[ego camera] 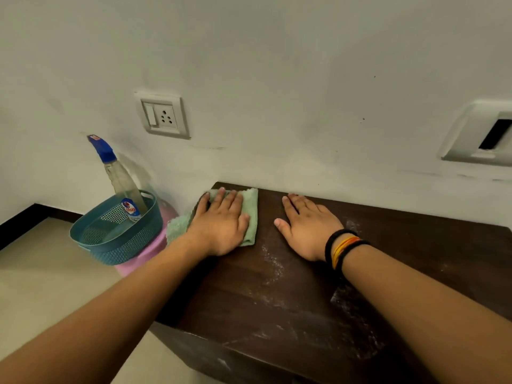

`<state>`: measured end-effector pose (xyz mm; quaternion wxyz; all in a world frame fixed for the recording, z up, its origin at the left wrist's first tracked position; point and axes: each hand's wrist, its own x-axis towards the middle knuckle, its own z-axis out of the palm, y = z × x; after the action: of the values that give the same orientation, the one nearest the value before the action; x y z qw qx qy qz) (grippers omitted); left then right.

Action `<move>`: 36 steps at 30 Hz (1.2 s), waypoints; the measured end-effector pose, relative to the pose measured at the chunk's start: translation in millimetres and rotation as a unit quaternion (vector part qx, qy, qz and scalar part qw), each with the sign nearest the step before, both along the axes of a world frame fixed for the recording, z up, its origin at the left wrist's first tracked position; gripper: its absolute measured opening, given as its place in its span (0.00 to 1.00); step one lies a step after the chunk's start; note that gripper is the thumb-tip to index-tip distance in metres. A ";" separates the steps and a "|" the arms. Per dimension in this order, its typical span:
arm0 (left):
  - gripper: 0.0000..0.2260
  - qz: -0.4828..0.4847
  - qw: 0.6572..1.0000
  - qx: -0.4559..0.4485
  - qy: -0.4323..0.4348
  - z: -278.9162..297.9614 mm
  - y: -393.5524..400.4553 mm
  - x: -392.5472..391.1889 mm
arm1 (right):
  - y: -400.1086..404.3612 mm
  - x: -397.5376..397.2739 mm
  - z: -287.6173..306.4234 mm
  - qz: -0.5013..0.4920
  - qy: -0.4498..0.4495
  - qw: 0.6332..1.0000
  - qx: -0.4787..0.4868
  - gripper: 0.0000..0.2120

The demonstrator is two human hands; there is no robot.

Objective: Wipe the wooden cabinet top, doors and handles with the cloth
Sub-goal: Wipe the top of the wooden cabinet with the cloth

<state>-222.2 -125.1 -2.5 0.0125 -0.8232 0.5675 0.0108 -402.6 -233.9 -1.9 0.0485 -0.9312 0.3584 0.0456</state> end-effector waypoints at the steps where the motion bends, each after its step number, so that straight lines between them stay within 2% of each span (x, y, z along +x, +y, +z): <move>1: 0.28 -0.030 1.000 -0.004 -0.003 -0.8 7.9 -12.5 | 0.2 -0.4 -0.9 0.001 -0.004 1.000 -0.005 0.34; 3: 0.27 -0.124 0.992 0.003 0.033 -1.3 6.4 -32.1 | 1.2 -1.5 -1.3 0.002 -0.010 1.000 -0.007 0.32; 4: 0.26 -0.142 0.988 0.006 0.054 0.6 -3.8 -27.4 | 2.3 -1.5 -0.9 0.003 -0.009 1.000 -0.006 0.32; 6: 0.27 -0.076 0.995 -0.011 0.061 3.7 -24.9 1.6 | 2.6 -1.7 0.8 0.000 -0.007 1.000 -0.002 0.32; 8: 0.28 0.036 0.998 -0.021 0.045 4.7 -18.0 33.8 | 2.3 -1.5 2.8 -0.001 -0.003 1.000 0.003 0.32; 9: 0.28 0.051 0.998 -0.007 0.042 3.3 -4.6 35.3 | 1.6 -1.1 2.6 0.000 -0.003 1.000 0.003 0.32; 12: 0.28 -0.046 0.999 -0.001 0.026 -4.4 33.0 -20.2 | 2.0 -1.4 0.4 0.001 -0.009 1.000 0.010 0.32; 14: 0.27 -0.099 0.994 -0.023 0.047 -3.7 18.6 -43.6 | 2.8 -1.1 0.4 -0.001 -0.017 1.000 0.010 0.31; 17: 0.26 -0.033 0.997 -0.015 0.073 4.6 -19.5 -16.1 | 3.6 -2.5 0.9 0.001 -0.021 1.000 0.013 0.31; 19: 0.27 0.040 0.997 -0.014 0.065 3.2 -4.0 2.2 | 5.1 -5.5 1.9 0.005 -0.014 1.000 0.017 0.31; 22: 0.27 0.002 0.999 -0.014 0.039 -6.1 41.7 -35.1 | 9.5 -14.7 -1.0 0.009 -0.011 1.000 0.015 0.31; 25: 0.26 -0.094 0.994 -0.021 0.054 -5.8 15.4 -57.5 | 15.1 -22.2 -2.5 0.006 -0.023 1.000 0.012 0.30; 28: 0.26 -0.024 0.998 -0.008 0.063 4.2 -14.1 -20.1 | 19.5 -30.8 -1.4 0.001 -0.018 1.000 0.013 0.31; 30: 0.28 0.019 0.999 -0.003 0.048 0.0 12.3 -7.6 | 23.8 -37.8 -0.6 -0.001 -0.011 1.000 0.013 0.31; 33: 0.30 -0.057 0.997 -0.013 0.043 -5.9 53.3 -56.8 | 27.3 -46.5 -1.3 -0.006 -0.015 1.000 0.008 0.32; 35: 0.28 -0.133 0.989 -0.016 0.057 -5.9 35.4 -74.4 | 31.0 -49.5 -2.3 -0.013 -0.022 1.000 0.007 0.32; 36: 0.27 -0.139 0.988 -0.012 0.059 -1.6 17.2 -69.7 | 32.5 -50.8 -2.4 -0.016 -0.024 1.000 0.006 0.32</move>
<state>-291.9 -107.9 -4.1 -0.0296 -0.7341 0.6766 0.0506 -453.4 -201.4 -4.3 0.0631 -0.9259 0.3717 0.0248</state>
